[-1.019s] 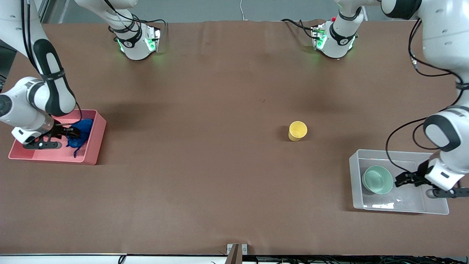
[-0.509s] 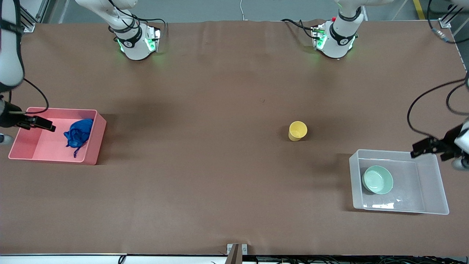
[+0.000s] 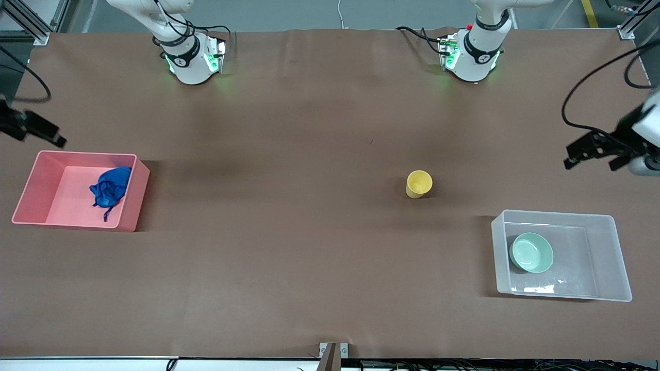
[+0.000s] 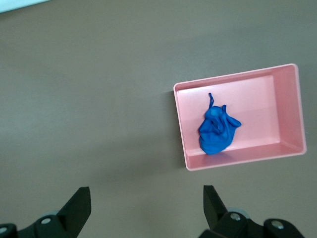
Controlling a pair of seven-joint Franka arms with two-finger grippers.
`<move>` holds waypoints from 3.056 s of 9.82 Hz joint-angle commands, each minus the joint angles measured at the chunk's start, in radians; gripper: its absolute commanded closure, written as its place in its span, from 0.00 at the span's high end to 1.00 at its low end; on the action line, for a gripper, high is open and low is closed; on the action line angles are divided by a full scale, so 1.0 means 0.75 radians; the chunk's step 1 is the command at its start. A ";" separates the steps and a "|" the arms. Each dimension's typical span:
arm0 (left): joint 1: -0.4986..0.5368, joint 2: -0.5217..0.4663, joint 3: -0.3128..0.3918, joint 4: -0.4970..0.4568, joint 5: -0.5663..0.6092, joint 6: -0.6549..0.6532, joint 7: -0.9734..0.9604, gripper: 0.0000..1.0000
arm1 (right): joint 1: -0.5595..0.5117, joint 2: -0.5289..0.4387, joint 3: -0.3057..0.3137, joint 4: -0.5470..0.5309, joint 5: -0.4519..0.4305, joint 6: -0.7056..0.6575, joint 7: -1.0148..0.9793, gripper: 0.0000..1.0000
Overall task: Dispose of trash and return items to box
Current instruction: 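Reach the left gripper down to the yellow cup and grasp it, then carry the yellow cup with the left gripper into the green bowl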
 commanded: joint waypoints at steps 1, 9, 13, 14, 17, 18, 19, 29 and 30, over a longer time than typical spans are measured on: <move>0.006 -0.055 -0.086 -0.238 0.028 0.104 -0.087 1.00 | -0.018 0.082 0.006 0.208 -0.032 -0.123 0.006 1.00; 0.000 0.422 -0.453 -0.582 0.028 0.747 -0.190 0.90 | 0.004 0.103 0.004 0.184 -0.091 -0.132 -0.084 1.00; -0.019 0.603 -0.453 -0.551 0.105 0.899 -0.253 0.17 | 0.004 0.103 0.004 0.179 -0.091 -0.125 -0.082 1.00; -0.021 0.615 -0.453 -0.545 0.110 0.906 -0.284 0.03 | 0.004 0.103 0.004 0.179 -0.091 -0.125 -0.082 1.00; -0.004 0.538 -0.453 -0.533 0.110 0.881 -0.264 0.00 | 0.002 0.101 0.004 0.171 -0.091 -0.127 -0.082 1.00; 0.002 0.471 -0.437 -0.529 0.110 0.857 -0.245 0.00 | 0.002 0.101 0.004 0.169 -0.091 -0.127 -0.082 1.00; 0.004 0.415 -0.406 -0.498 0.110 0.798 -0.225 0.00 | 0.002 0.101 0.004 0.169 -0.091 -0.125 -0.082 1.00; 0.028 0.842 0.208 0.167 -0.149 0.650 0.374 0.01 | 0.000 0.101 0.004 0.167 -0.089 -0.125 -0.082 1.00; 0.030 0.869 0.210 0.163 -0.150 0.652 0.387 0.01 | 0.000 0.101 0.004 0.169 -0.089 -0.125 -0.082 1.00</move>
